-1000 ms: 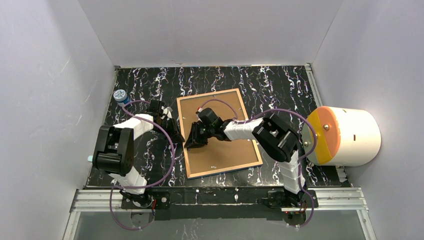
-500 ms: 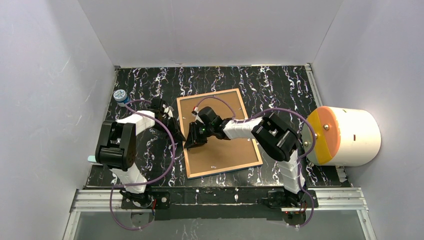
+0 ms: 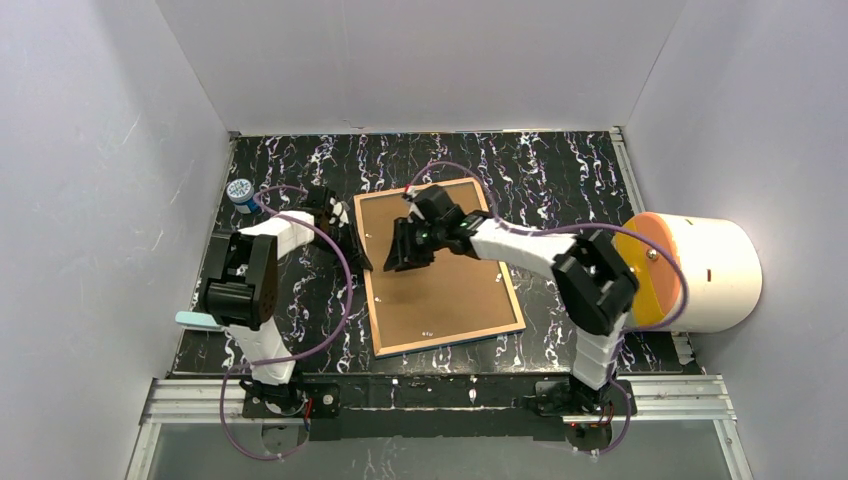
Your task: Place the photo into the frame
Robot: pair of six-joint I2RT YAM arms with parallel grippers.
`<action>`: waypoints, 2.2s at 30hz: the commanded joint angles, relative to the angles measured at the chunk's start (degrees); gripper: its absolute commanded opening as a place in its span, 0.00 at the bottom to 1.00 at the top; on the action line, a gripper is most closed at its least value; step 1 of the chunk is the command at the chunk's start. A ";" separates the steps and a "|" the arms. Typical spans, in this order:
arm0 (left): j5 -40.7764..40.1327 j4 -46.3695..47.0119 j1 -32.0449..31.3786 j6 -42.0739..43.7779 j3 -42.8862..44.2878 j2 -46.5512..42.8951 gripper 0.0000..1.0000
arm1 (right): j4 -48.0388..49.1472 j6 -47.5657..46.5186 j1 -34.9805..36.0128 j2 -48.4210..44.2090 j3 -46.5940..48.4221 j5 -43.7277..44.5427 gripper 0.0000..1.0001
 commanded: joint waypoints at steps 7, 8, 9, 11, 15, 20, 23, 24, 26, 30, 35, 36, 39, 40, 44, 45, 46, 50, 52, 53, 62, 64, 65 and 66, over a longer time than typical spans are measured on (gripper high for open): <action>-5.58 1.73 -0.02 2.74 7.95 6.65 0.20 | -6.32 -2.68 -7.13 -15.18 -11.85 2.43 0.45; -5.43 1.69 -0.06 2.70 9.20 7.51 0.19 | -6.76 -3.00 -7.16 -15.32 -12.63 2.01 0.45; -5.28 1.75 -0.06 2.49 10.65 8.54 0.19 | -6.65 -3.26 -7.18 -15.51 -13.98 1.28 0.45; -5.01 2.00 -0.15 1.78 13.18 10.22 0.18 | -6.17 -3.33 -7.23 -15.61 -15.81 -0.38 0.45; -6.63 1.00 -0.15 0.66 16.66 11.20 0.21 | -5.81 -3.42 -7.19 -15.13 -17.78 -2.39 0.45; -11.54 -1.59 -0.15 0.42 13.45 5.35 0.45 | -7.03 -6.22 -7.15 -12.96 -17.13 -5.60 0.45; -11.05 -2.78 -0.15 0.69 9.54 0.75 0.56 | -7.60 -8.10 -7.19 -10.38 -16.20 -7.27 0.44; -10.05 -2.98 -0.11 0.80 8.08 -0.70 0.58 | -8.04 -8.69 -7.23 -9.50 -15.48 -7.43 0.44; -7.79 -3.17 -0.14 0.51 5.18 -3.70 0.60 | -8.58 -9.73 -7.16 -8.16 -14.25 -7.58 0.44; -3.68 -2.82 -0.38 -0.73 -0.14 -9.24 0.61 | -8.47 -10.66 -7.17 -6.07 -12.32 -7.95 0.43; -0.75 -1.20 -1.54 -2.34 -5.41 -13.55 0.57 | -8.52 -11.81 -7.00 -3.98 -11.74 -9.72 0.41; -0.60 -0.85 -1.98 -2.60 -6.01 -13.97 0.55 | -8.53 -12.16 -6.86 -3.80 -11.84 -10.14 0.40; -1.14 -0.02 -3.43 -3.85 -8.81 -14.37 0.50 | -8.19 -12.97 -6.23 -3.14 -12.13 -11.21 0.38; -1.56 0.24 -3.89 -4.31 -9.55 -14.29 0.48 | -8.18 -13.17 -6.03 -2.76 -12.07 -11.55 0.37; -3.64 1.50 -5.77 -5.43 -11.12 -13.93 0.43 | -7.88 -13.72 -5.58 -1.46 -11.89 -11.85 0.34; -4.18 1.60 -6.06 -5.49 -11.25 -13.61 0.41 | -7.82 -13.76 -5.57 -1.20 -11.87 -11.89 0.34; -4.61 1.66 -6.38 -5.50 -11.35 -13.14 0.40 | -7.76 -13.76 -5.51 -0.98 -11.87 -11.81 0.34; -6.28 1.76 -7.29 -5.66 -11.99 -12.43 0.32 | -7.72 -13.93 -5.47 -0.72 -11.96 -11.32 0.33; -7.32 1.76 -7.56 -5.75 -12.36 -12.62 0.29 | -7.67 -14.03 -5.46 -0.72 -11.77 -11.32 0.33; -7.89 1.74 -7.70 -5.76 -12.63 -12.82 0.28 | -7.71 -14.03 -5.46 -0.70 -11.45 -11.49 0.33; -10.85 1.49 -7.90 -5.76 -14.02 -12.77 0.22 | -7.77 -13.87 -5.31 1.51 -9.23 -15.69 0.29; -11.23 1.45 -7.95 -5.76 -14.01 -12.77 0.22 | -8.08 -14.00 -5.31 1.51 -9.89 -16.58 0.29; -11.39 1.44 -7.90 -5.69 -14.01 -12.72 0.21 | -8.50 -14.15 -5.31 1.59 -10.12 -16.81 0.29; -11.47 1.45 -7.91 -5.67 -13.94 -12.62 0.21 | -8.90 -14.42 -5.29 1.67 -10.44 -17.04 0.29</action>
